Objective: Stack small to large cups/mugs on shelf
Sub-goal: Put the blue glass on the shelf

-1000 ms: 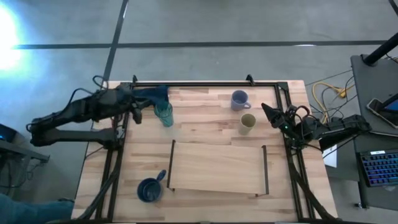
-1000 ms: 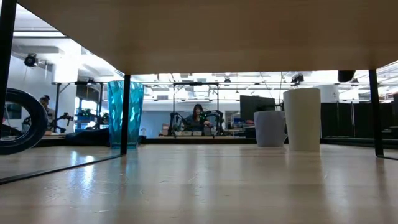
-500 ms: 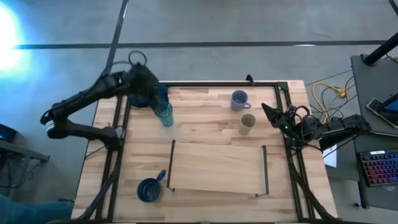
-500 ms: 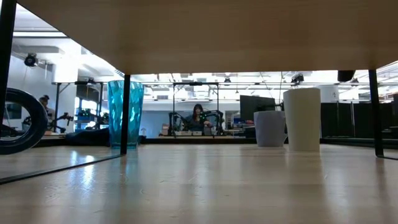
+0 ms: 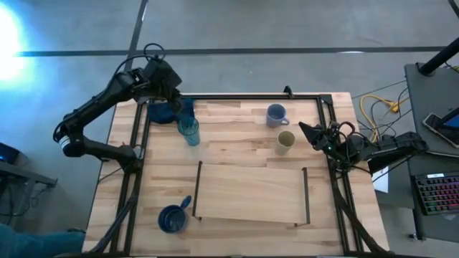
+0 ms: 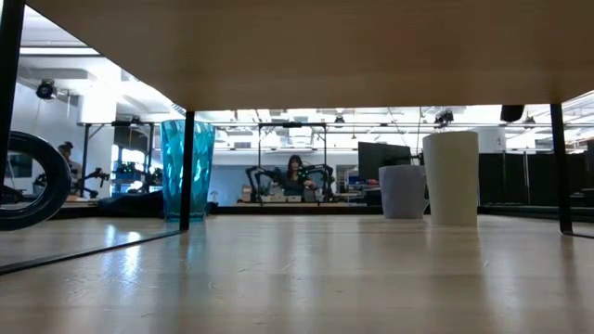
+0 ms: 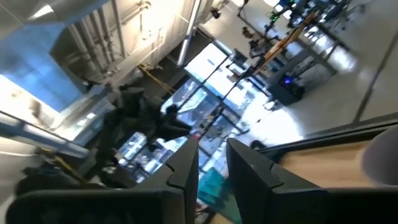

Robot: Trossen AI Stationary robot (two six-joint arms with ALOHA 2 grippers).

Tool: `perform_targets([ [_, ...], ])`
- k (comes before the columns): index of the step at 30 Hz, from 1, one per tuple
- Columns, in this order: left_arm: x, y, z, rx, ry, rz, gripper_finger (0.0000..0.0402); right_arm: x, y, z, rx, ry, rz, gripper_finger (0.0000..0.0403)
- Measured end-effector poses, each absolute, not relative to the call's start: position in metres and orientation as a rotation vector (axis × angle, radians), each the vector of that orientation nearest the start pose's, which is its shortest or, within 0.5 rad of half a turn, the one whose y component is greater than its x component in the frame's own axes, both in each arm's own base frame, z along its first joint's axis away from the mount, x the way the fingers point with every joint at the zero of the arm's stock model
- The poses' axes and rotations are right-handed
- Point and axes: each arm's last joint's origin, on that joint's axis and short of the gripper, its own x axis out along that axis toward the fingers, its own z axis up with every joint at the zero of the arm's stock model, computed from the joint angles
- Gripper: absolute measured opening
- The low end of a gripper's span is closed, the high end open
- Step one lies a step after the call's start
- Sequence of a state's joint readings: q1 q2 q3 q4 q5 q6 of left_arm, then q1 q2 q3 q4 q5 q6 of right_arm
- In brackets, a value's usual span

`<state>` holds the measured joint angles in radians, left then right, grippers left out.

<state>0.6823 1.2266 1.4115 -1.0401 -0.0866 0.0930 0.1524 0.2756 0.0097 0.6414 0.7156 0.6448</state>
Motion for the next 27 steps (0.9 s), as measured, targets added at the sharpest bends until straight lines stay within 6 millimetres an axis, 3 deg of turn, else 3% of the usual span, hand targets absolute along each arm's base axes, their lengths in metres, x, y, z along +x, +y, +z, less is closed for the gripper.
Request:
perform_targets([
  [4, 0.175, 0.149, 0.376, -0.203, 0.917, 0.678, 0.0073, 0.103, -0.003, 0.204, 0.826, -0.543, -0.394, 0.0075],
  [11, 0.189, 0.161, 0.346, -0.246, 1.194, 0.588, 0.0073, 0.104, -0.003, 0.201, 0.847, -0.522, -0.405, 0.0095],
  [19, 0.188, 0.156, 0.354, -0.294, 1.139, 0.553, 0.0074, 0.105, -0.003, 0.197, 0.905, -0.504, -0.407, 0.015],
  [27, 0.183, 0.142, 0.352, -0.342, 1.154, 0.489, 0.0108, 0.104, -0.005, 0.196, 0.908, -0.525, -0.495, 0.0188],
])
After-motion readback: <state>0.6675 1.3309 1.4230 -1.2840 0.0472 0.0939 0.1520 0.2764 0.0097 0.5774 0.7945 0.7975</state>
